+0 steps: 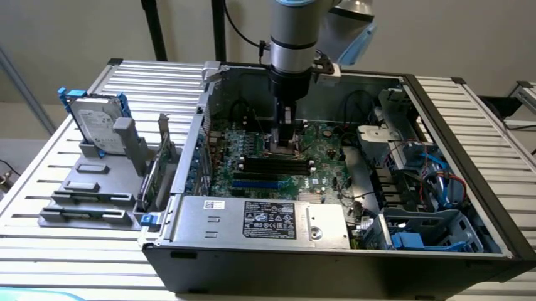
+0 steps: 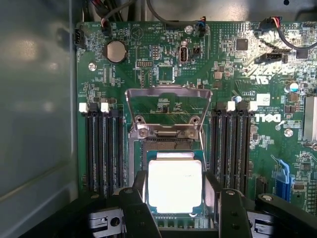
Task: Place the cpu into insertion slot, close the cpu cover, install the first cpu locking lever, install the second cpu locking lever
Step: 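Place the cpu into insertion slot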
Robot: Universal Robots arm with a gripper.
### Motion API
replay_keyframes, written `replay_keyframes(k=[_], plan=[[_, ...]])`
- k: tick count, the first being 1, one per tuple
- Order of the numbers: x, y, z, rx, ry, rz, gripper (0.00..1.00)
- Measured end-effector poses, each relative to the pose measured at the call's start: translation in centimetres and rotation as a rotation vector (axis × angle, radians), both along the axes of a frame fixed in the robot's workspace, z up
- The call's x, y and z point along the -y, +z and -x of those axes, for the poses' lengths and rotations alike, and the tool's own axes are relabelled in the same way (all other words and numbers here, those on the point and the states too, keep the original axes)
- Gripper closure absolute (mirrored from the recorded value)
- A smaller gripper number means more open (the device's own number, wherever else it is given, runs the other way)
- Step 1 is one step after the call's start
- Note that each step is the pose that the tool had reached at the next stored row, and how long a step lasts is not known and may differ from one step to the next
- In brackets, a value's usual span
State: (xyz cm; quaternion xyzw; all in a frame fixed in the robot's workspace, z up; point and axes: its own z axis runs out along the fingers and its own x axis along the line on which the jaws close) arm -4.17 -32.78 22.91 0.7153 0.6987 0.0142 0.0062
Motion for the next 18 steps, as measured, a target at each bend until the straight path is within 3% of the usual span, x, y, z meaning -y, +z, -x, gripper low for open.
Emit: replay_keyframes(k=[10, 18], plan=[[-0.06, -1.74, 0.0, 0.0, 0.0, 0.0, 0.45], [-0.27, -2.36, 0.0, -0.0023, 0.0, 0.0, 0.45]])
